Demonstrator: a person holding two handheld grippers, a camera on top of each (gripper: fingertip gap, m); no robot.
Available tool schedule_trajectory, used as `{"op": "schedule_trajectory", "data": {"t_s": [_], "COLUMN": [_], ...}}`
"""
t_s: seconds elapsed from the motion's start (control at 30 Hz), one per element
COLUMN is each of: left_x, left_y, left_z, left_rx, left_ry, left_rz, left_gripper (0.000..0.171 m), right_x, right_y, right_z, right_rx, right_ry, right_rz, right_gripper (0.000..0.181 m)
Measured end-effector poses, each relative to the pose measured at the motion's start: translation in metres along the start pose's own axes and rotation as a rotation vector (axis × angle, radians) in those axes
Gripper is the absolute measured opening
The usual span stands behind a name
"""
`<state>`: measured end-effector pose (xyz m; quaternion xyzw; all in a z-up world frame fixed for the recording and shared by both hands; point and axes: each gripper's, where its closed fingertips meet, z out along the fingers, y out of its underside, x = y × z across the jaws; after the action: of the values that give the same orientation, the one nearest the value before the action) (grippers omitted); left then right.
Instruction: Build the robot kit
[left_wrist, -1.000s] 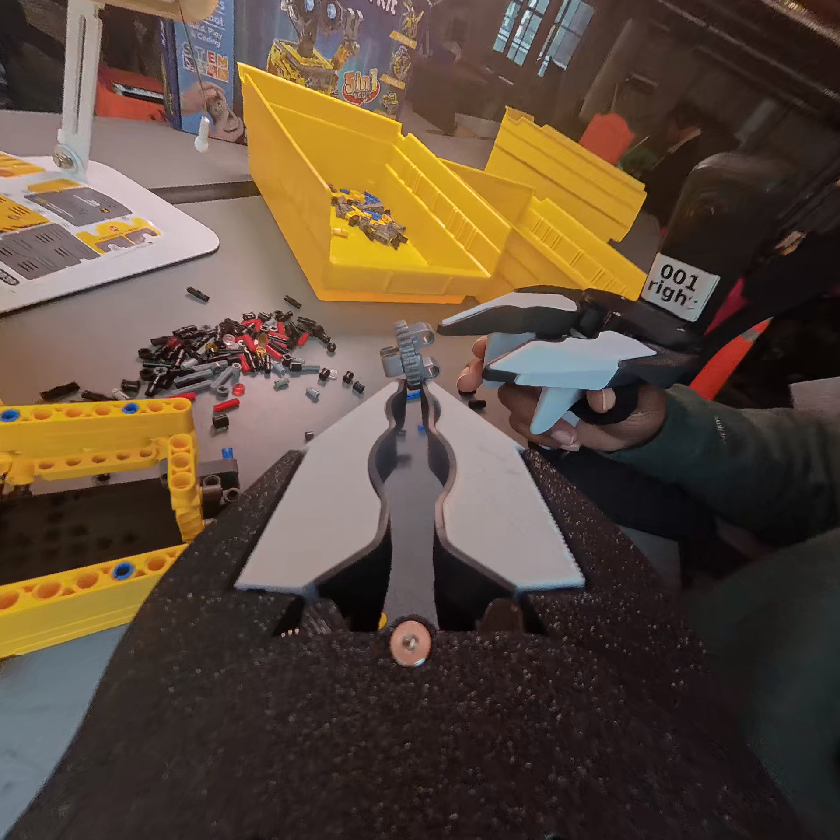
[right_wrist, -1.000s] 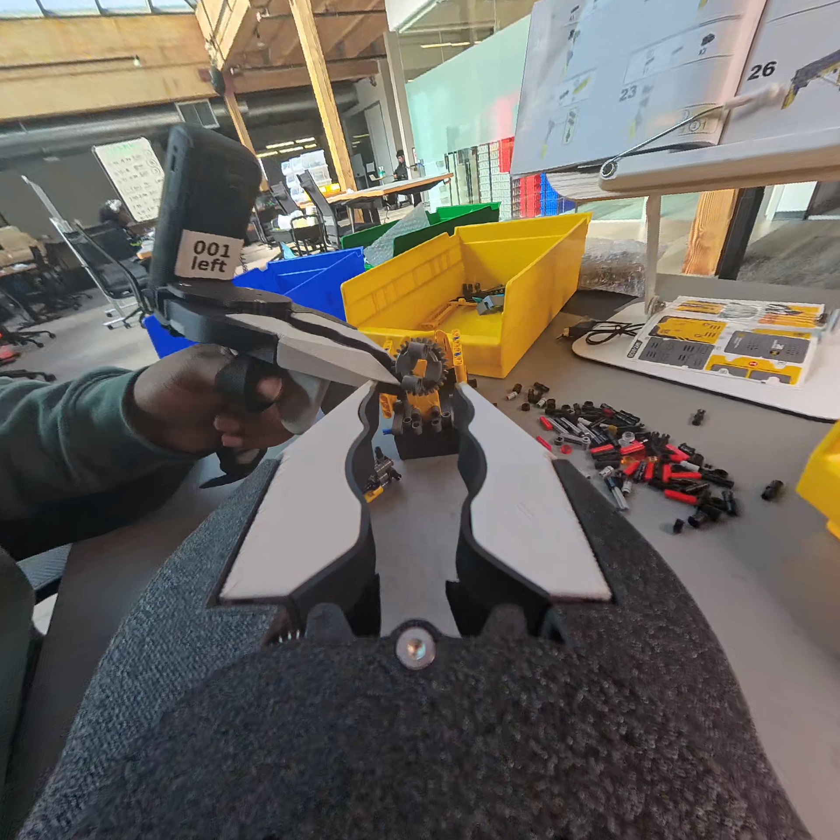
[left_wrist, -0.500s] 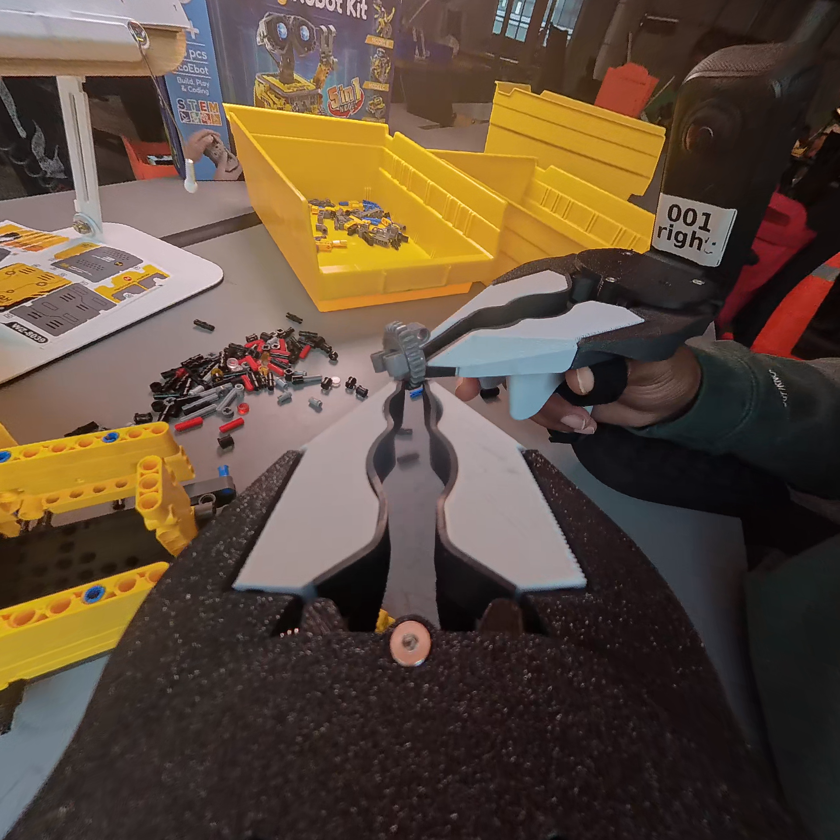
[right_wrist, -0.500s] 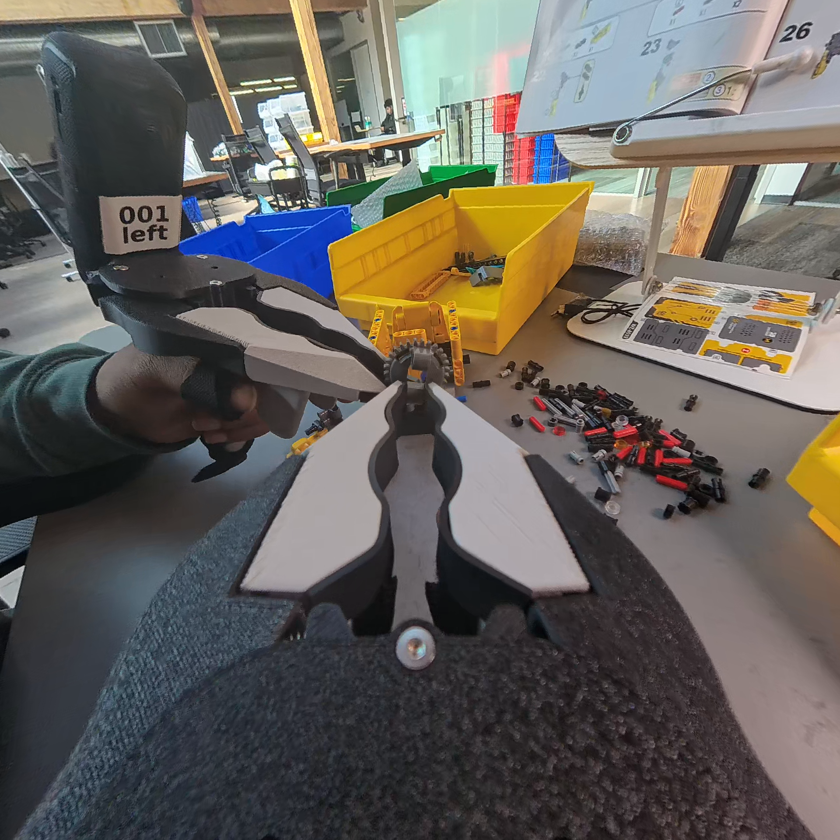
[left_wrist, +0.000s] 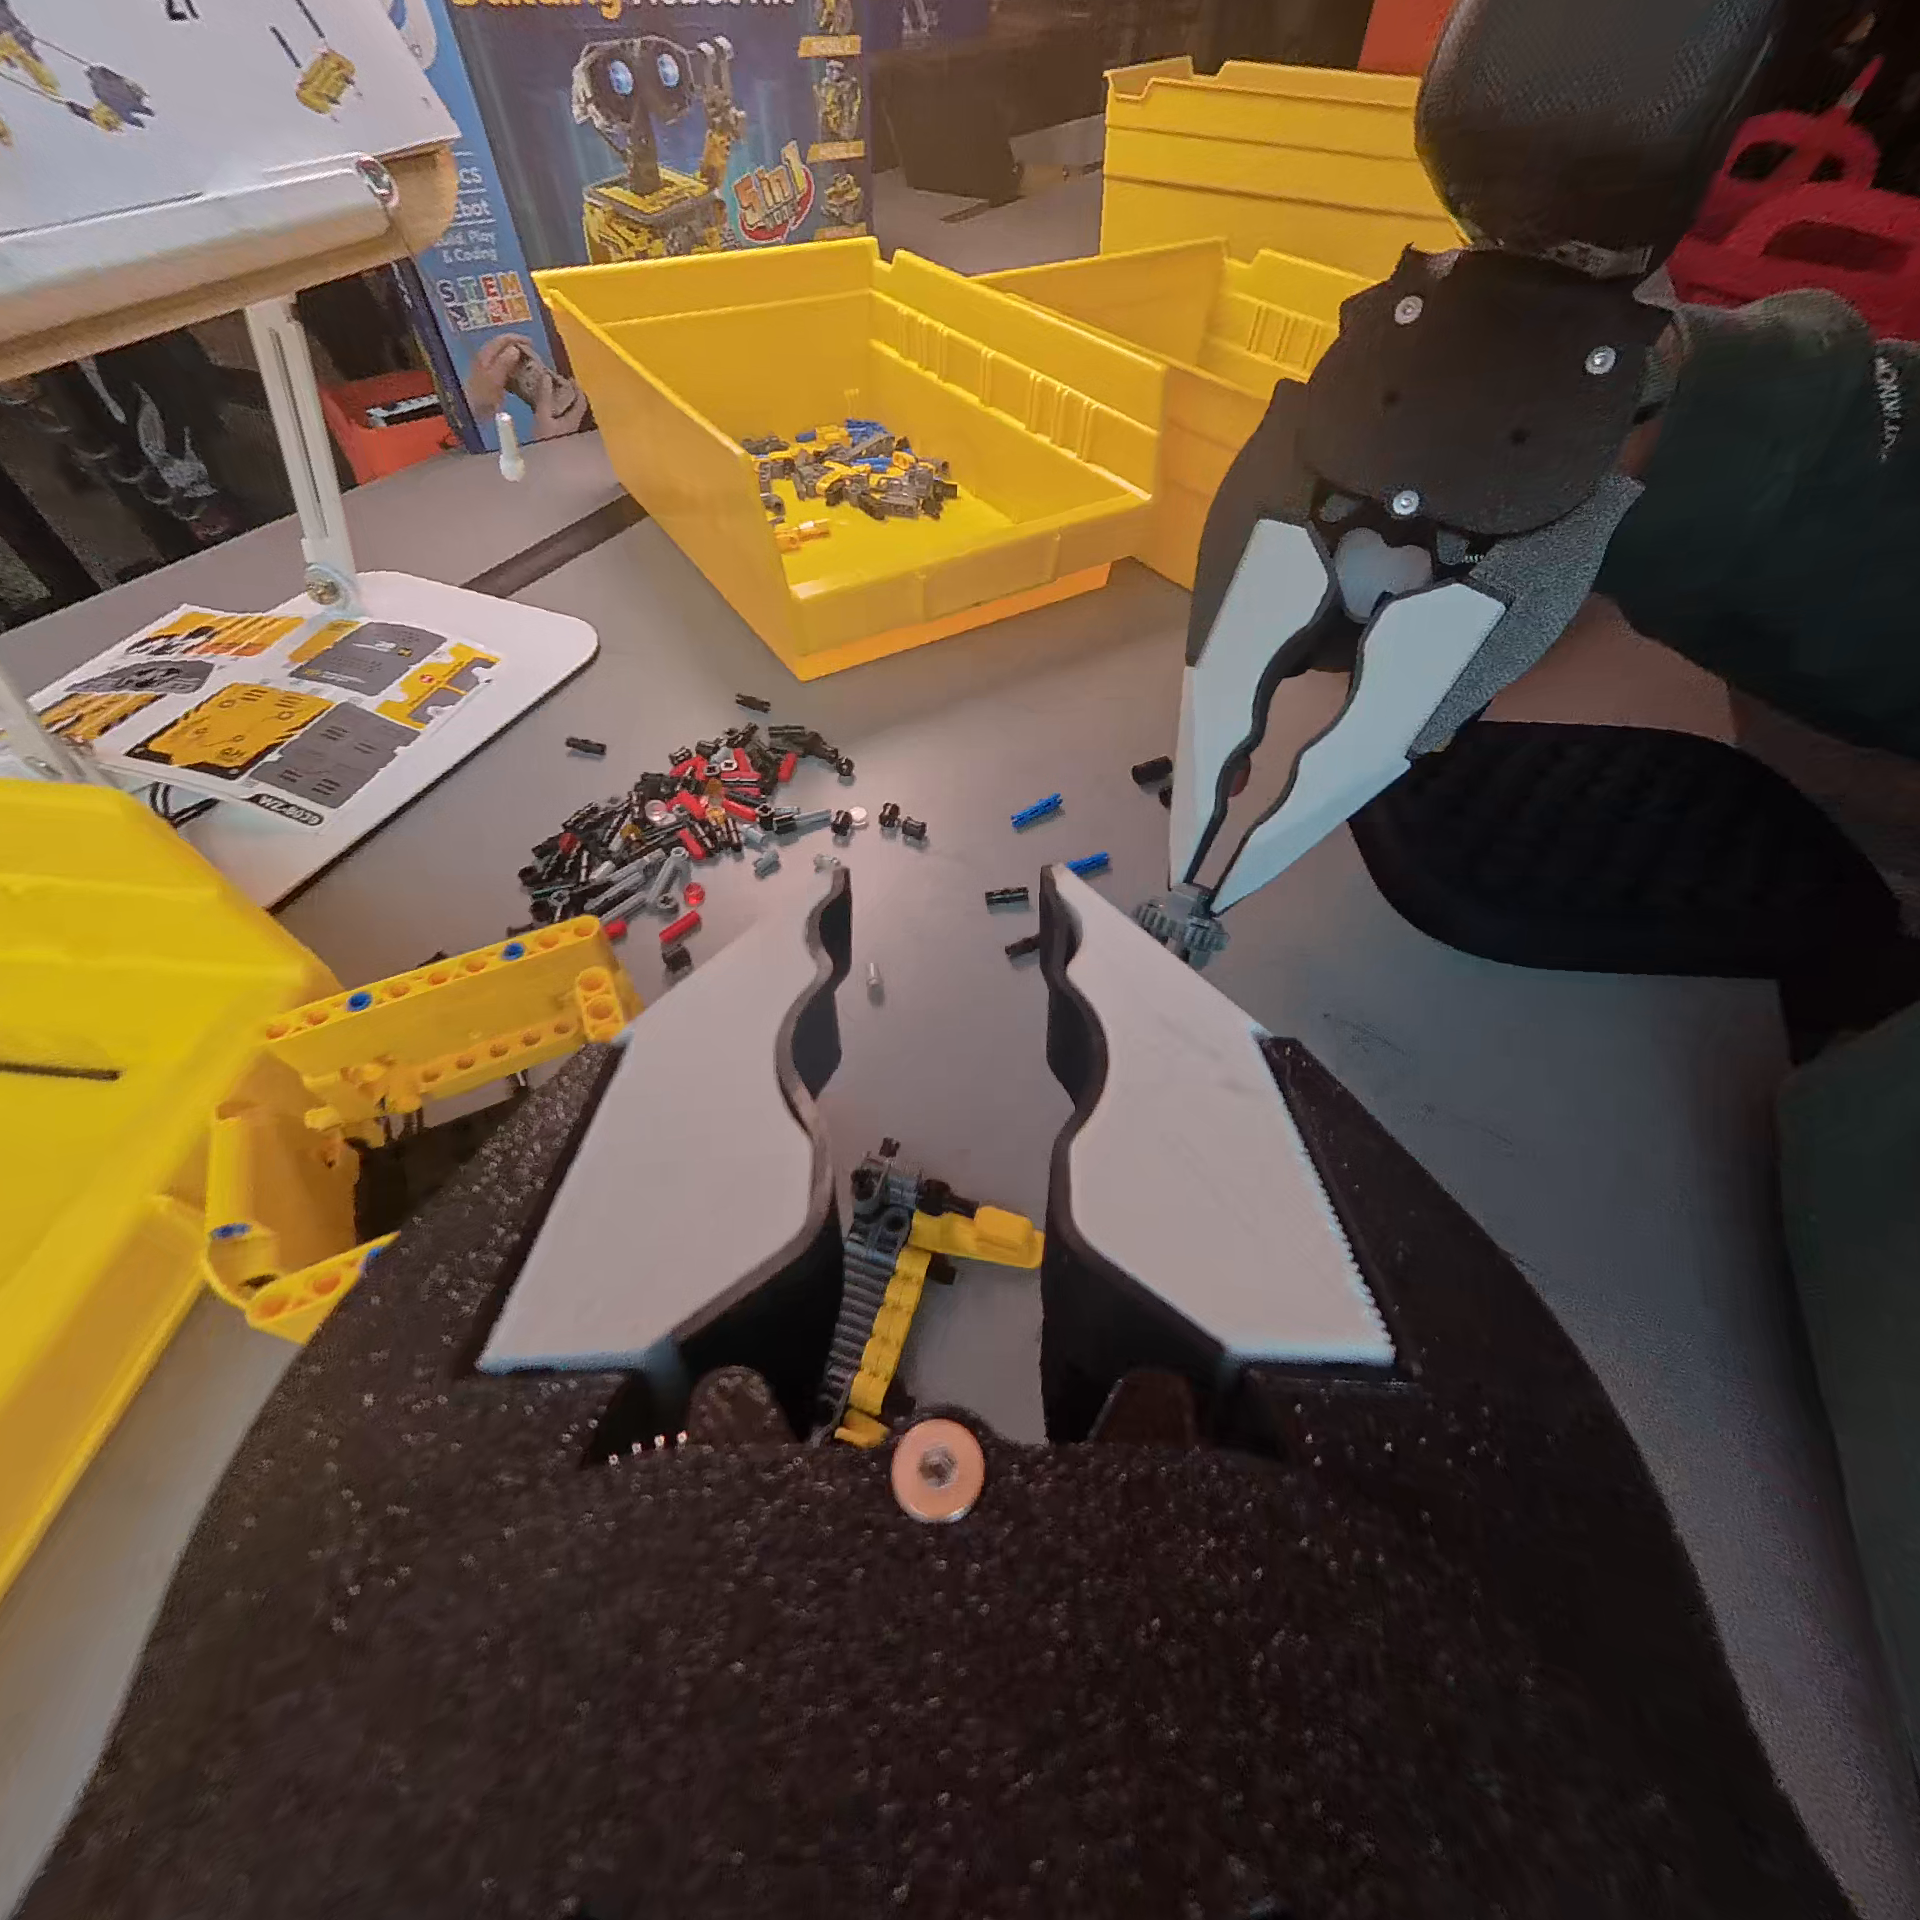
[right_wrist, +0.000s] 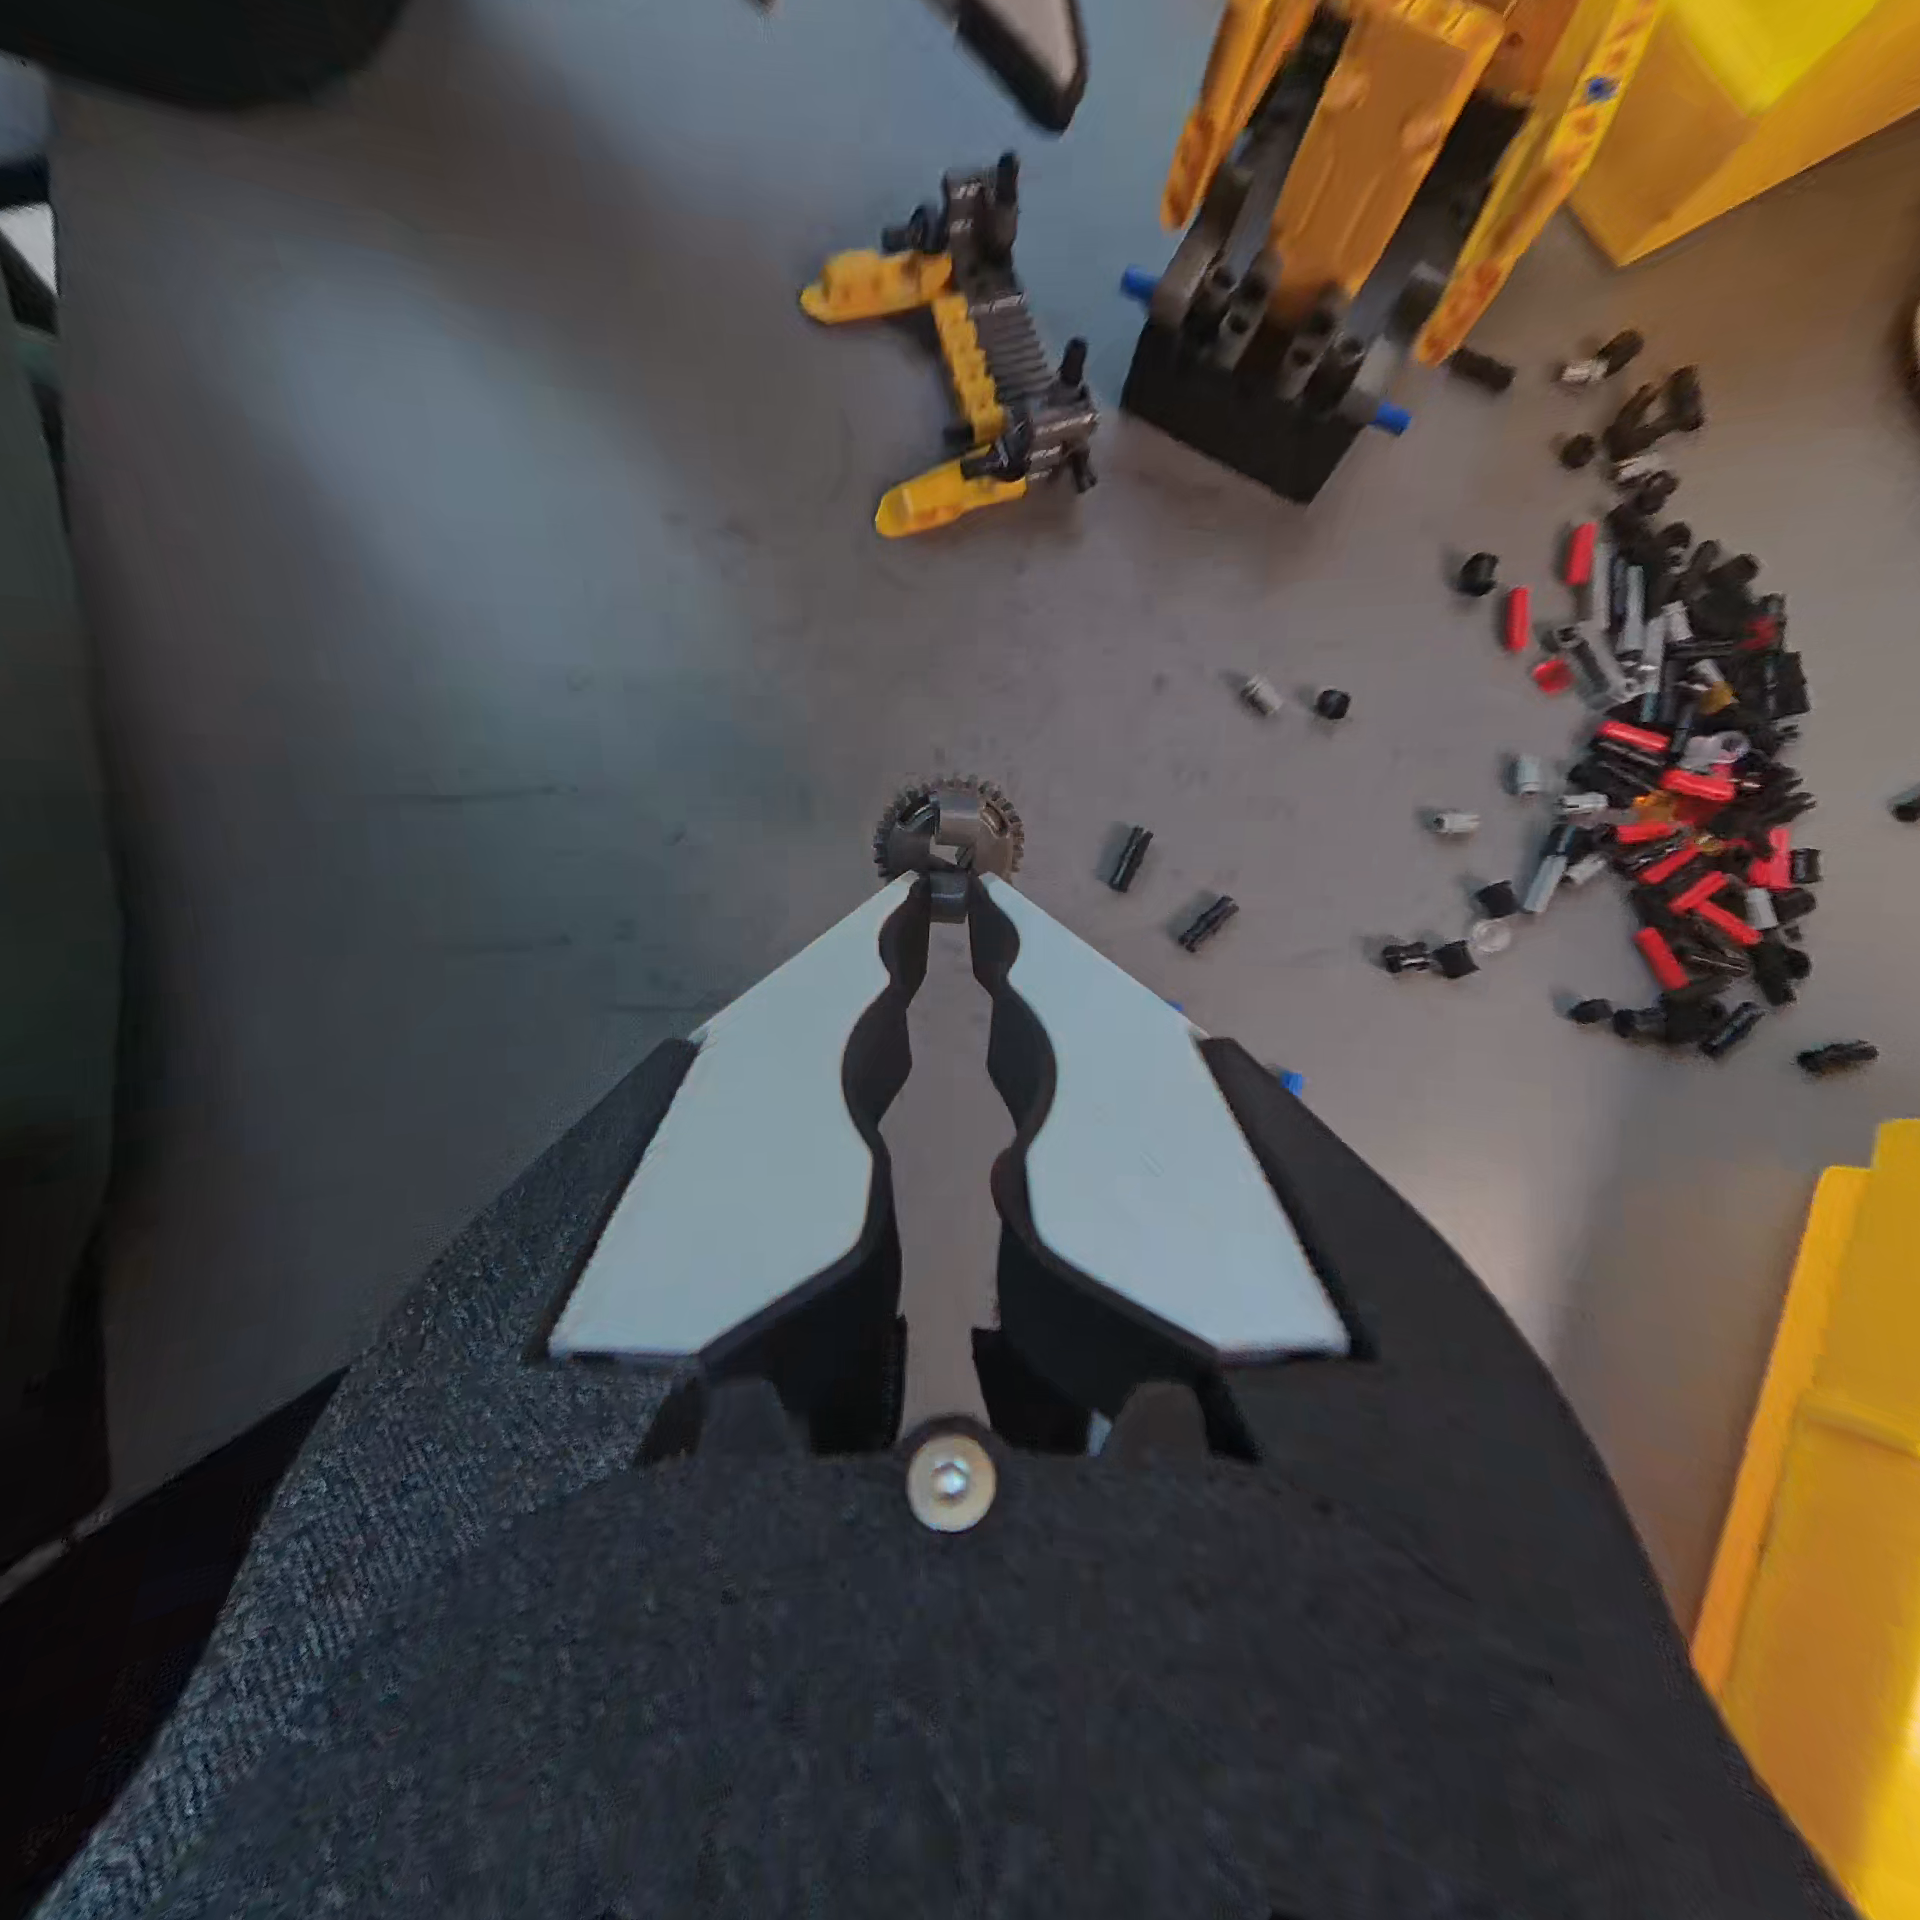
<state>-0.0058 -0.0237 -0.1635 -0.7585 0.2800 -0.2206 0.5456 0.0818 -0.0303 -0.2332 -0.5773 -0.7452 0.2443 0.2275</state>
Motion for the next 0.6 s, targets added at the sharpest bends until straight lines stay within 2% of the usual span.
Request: {"op": "schedule_trajectory", "data": {"t_s": [0.13,0.3,0.4,0.57,0.6], "left_x": [-0.012,-0.017,-0.019,-0.02,-0.02], "left_y": [0.008,0.023,0.027,0.031,0.032], "left_z": [-0.015,-0.02,-0.02,-0.018,-0.017], "left_rx": [0.009,-0.009,-0.009,-0.01,-0.012], "left_ry": [-0.035,-0.045,-0.045,-0.041,-0.04], "left_rz": [-0.039,-0.069,-0.076,-0.086,-0.088], "left_gripper": [0.035,0.035,0.035,0.035,0.035], "right_x": [-0.006,-0.007,-0.005,0.01,0.014], "right_y": [0.014,0.019,0.017,0.006,0.002], "right_z": [0.01,0.017,0.019,0.017,0.016], "right_rx": [-0.132,-0.192,-0.176,-0.058,-0.018], "right_ry": [-0.027,-0.035,-0.024,0.082,0.105], "right_rz": [-0.078,-0.112,-0.099,-0.062,-0.048], "right_gripper": [0.006,0.008,0.022,0.078,0.08]}}
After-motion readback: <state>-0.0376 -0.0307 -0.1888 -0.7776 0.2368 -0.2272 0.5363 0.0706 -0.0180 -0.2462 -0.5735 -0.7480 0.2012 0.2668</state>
